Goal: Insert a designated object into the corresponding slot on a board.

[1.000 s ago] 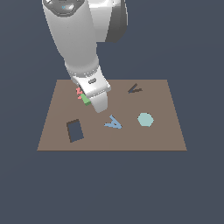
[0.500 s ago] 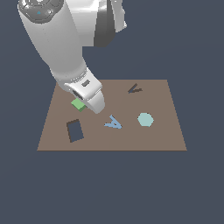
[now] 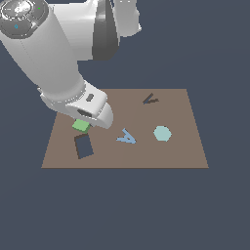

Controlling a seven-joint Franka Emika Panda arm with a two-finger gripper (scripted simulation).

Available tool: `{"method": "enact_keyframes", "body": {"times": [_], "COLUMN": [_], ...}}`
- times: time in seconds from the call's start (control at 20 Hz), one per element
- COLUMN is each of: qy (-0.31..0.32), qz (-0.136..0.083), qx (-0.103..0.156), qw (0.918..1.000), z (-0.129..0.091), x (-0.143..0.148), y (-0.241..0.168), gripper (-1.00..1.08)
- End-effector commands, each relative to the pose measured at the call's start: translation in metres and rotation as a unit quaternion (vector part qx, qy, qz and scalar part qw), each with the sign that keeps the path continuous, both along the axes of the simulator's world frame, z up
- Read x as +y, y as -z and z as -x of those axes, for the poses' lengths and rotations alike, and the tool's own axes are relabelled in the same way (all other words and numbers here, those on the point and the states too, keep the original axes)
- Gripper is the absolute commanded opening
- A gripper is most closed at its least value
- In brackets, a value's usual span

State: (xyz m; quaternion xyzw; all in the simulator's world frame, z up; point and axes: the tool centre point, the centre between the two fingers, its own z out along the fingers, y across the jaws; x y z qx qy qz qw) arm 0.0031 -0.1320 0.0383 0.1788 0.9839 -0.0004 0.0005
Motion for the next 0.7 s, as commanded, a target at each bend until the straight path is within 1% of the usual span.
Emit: {"method": "enact_keyframes", "body": {"times": [0.0,0.1,0.25,0.65], "qy": [-0.046,-0.082,-0.135,-0.249], "qz": [0.000,0.000,0.000,0.000], "qx": [0.000,0.000,0.000,0.000], "qw": [0.9989,0.9966,0.9908,0.9685], "z": [-0.010,-0.017,-0.029,-0.055], "x": [-0.004,-0.006,-0.008,-0.007], "y": [-0.001,-0.001,-0.001,-0.002], "gripper": [-1.00,-1.00,-1.00,-1.00]}}
